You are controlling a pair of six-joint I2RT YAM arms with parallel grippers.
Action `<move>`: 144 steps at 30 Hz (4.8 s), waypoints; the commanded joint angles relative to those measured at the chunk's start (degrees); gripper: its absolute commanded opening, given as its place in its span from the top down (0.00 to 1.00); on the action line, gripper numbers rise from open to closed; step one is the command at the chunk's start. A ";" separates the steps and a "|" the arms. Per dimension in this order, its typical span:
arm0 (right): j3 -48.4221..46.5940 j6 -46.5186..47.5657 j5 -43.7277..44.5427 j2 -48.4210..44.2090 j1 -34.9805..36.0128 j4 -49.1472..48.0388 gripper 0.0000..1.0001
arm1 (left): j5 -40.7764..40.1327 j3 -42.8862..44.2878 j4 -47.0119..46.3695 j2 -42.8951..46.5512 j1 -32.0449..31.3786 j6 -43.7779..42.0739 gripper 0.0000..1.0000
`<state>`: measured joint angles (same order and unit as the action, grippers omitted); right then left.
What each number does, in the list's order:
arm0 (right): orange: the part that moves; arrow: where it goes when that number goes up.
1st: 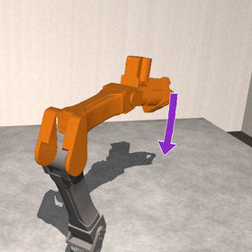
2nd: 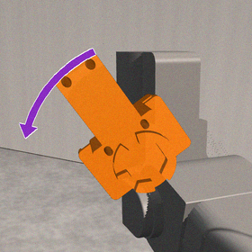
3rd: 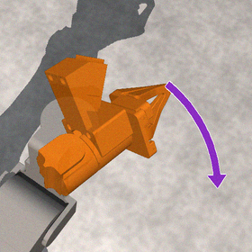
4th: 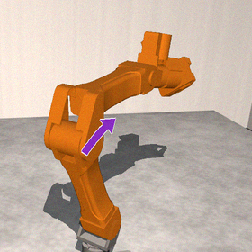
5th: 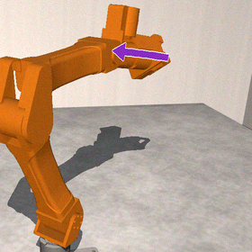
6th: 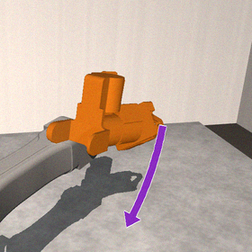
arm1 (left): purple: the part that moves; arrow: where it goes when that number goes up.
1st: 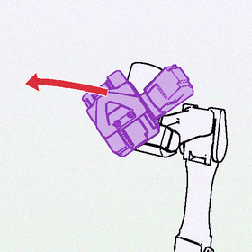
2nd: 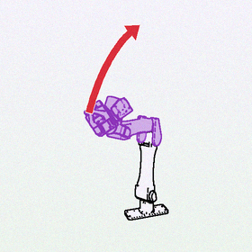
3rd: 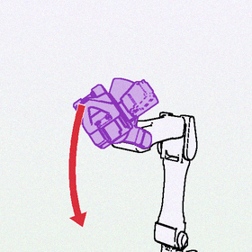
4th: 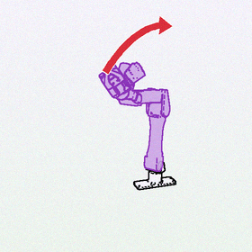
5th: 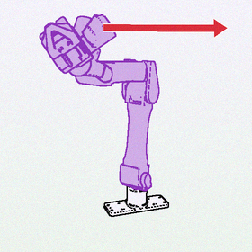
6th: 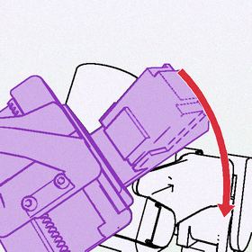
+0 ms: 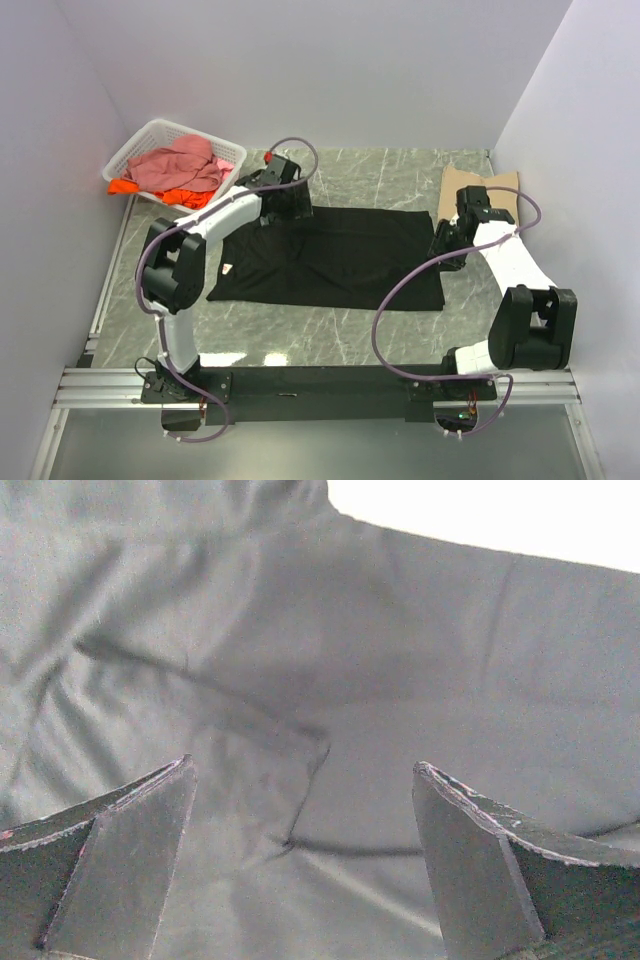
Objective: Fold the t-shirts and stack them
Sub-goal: Fold the tshirt
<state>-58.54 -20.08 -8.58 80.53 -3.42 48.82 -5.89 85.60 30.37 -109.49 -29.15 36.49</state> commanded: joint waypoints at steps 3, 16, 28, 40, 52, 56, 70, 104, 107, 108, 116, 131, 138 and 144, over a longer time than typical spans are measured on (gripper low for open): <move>-4.38 -0.05 -2.32 2.34 1.57 -3.20 0.55 | -0.26 5.01 0.57 -2.30 0.84 0.25 0.05; -13.43 -1.19 -2.67 16.75 10.45 -7.50 0.55 | -3.07 17.30 1.09 -12.04 5.94 7.89 0.04; -17.57 -4.53 -5.40 27.40 17.22 -13.66 0.55 | -1.06 15.14 -2.06 -11.91 6.56 6.40 0.05; -11.69 -4.45 -1.35 26.96 17.57 -15.41 0.56 | 2.99 -12.99 -10.15 8.31 6.47 7.98 0.05; -6.24 -5.32 1.72 26.96 18.80 -16.56 0.56 | 7.82 -30.84 -19.29 12.55 6.47 5.96 0.05; -5.00 -5.85 2.60 25.56 19.59 -15.95 0.56 | 7.56 -35.84 -20.44 12.81 6.47 5.87 0.05; 3.70 -8.75 4.71 17.38 22.05 -14.37 0.56 | 6.07 -47.01 -17.89 23.88 6.38 7.54 0.05; -2.62 -10.95 8.14 19.05 27.06 -11.90 0.55 | 6.07 -47.82 -13.50 31.46 5.94 8.43 0.04; -3.33 -10.51 8.40 19.05 27.06 -11.47 0.55 | 6.07 -43.69 -12.44 29.61 5.94 7.29 0.04; -3.59 -10.34 8.49 18.96 27.06 -11.29 0.55 | 6.07 -42.37 -12.01 29.08 6.03 6.93 0.04; -4.56 -9.19 6.91 13.08 27.06 -9.97 0.54 | 1.77 -18.22 -5.24 19.60 6.03 3.85 0.01; 1.67 -12.88 -1.26 -4.94 27.15 -10.85 0.53 | -12.82 18.19 2.24 -14.34 7.96 1.83 0.11; 6.77 -13.85 -1.44 -8.20 27.06 -11.38 0.53 | -13.45 23.90 1.53 -19.00 9.90 0.16 0.16; 5.64 -13.50 -1.00 -7.15 27.06 -11.11 0.53 | -11.60 22.07 1.18 -20.67 9.90 -1.16 0.22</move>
<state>-51.22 -33.43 -9.61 73.82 23.49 38.59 -17.78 107.74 31.81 -129.23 -18.90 36.99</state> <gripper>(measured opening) 0.470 0.801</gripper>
